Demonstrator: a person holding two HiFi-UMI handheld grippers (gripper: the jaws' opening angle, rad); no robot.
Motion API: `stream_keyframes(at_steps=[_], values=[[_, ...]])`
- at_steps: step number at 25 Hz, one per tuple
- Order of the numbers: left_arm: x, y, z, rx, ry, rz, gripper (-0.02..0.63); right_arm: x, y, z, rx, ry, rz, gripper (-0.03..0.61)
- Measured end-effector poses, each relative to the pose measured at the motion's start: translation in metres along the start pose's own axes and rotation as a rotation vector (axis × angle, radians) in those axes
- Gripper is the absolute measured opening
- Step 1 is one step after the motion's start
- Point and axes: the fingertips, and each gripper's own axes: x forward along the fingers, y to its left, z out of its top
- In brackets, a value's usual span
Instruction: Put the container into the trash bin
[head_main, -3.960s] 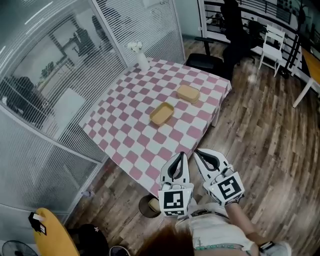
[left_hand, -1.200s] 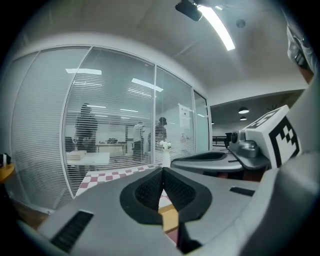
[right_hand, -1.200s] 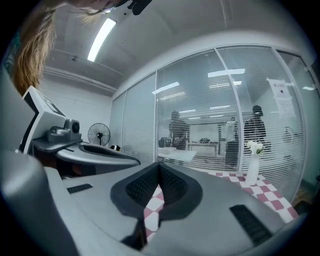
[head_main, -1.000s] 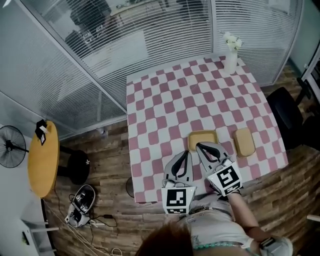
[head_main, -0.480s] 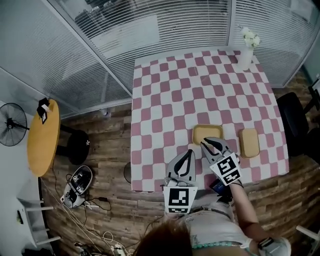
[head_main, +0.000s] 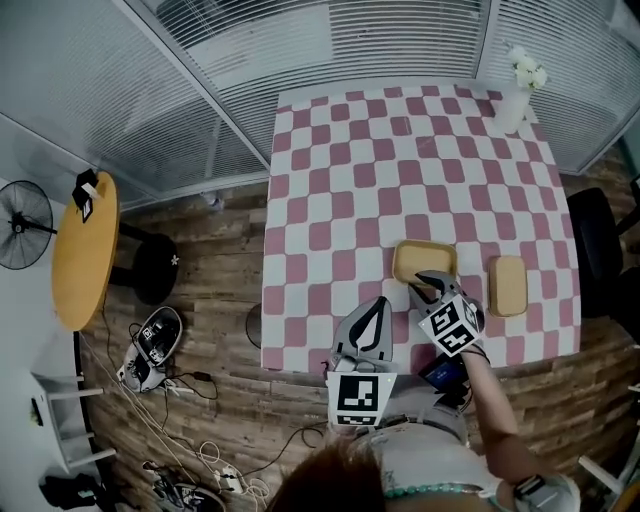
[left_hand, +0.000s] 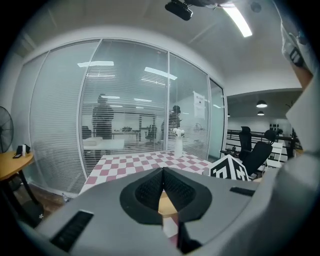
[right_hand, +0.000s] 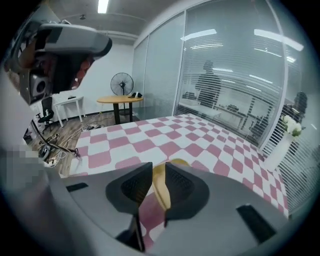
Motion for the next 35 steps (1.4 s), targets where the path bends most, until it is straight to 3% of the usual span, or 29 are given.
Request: stream_keyframes(at_steps=[9,15,19,27,35], values=[[0.003,0.012,-0.009,-0.03,0.022,0.034,0.005,0.043,0.014,-0.048,-0.166,0.211,0.112,0.08],[0.004,0.018,-0.006,-0.032,0.02,0.053,0.005,0.063,0.018,-0.074,-0.318,0.328,0.13,0.074],[0.002,0.022,-0.003,-0.031,0.014,0.064,0.005,0.069,0.02,-0.08,-0.325,0.343,0.138,0.023],[-0.001,0.022,0.0,-0.027,0.007,0.06,0.005,0.068,0.022,-0.079,-0.35,0.342,0.133,0.009],[-0.002,0.01,0.001,-0.03,0.0,0.026,0.005,0.051,0.026,-0.054,-0.199,0.241,0.165,0.008]])
